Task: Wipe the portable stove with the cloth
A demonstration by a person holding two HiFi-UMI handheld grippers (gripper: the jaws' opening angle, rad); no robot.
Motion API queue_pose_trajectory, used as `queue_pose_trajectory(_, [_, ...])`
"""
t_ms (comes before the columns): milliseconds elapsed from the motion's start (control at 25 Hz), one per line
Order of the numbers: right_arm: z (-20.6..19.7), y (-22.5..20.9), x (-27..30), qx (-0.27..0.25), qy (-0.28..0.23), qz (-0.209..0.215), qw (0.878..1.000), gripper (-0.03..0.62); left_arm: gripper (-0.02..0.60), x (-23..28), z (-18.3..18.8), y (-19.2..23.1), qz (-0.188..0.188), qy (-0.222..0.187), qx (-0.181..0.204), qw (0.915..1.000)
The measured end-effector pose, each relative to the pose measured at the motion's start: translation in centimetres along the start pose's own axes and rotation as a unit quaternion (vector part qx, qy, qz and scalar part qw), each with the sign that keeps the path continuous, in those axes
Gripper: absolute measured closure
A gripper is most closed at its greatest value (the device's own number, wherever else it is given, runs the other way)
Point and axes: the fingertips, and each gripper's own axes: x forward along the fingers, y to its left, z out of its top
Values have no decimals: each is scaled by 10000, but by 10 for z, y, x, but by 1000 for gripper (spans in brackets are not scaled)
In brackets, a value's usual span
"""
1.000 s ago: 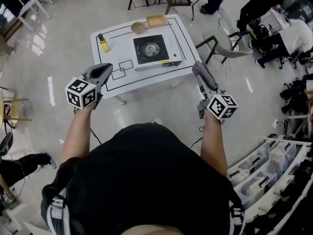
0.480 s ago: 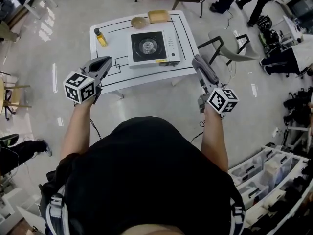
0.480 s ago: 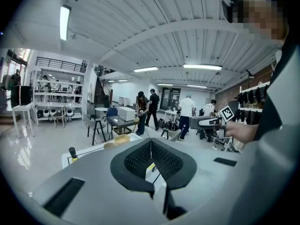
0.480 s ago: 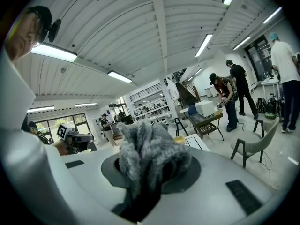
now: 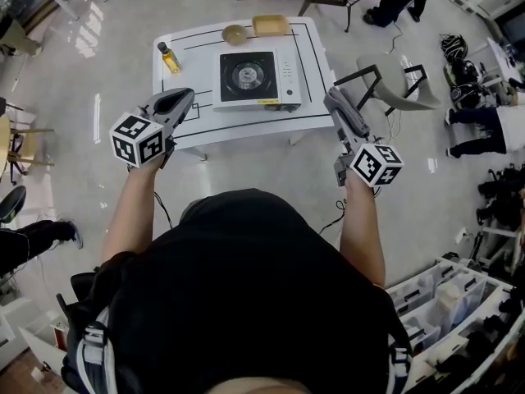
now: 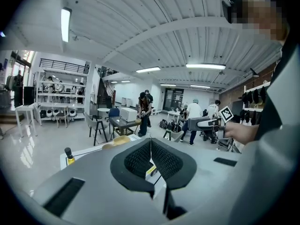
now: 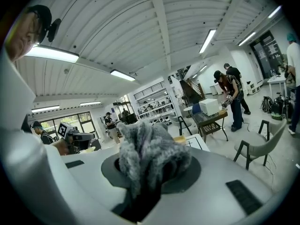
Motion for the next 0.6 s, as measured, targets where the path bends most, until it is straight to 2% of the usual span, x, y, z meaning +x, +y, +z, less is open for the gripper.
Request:
queue_pose_trajectory(280, [-4, -2, 16, 17, 110, 119, 9999, 479, 558, -1, -3, 9, 115, 1, -81, 9999])
queue_pose_trajectory(600, [-10, 3, 45, -133, 405, 144, 9990, 479, 558, 11, -12, 30, 43, 142, -181, 9997])
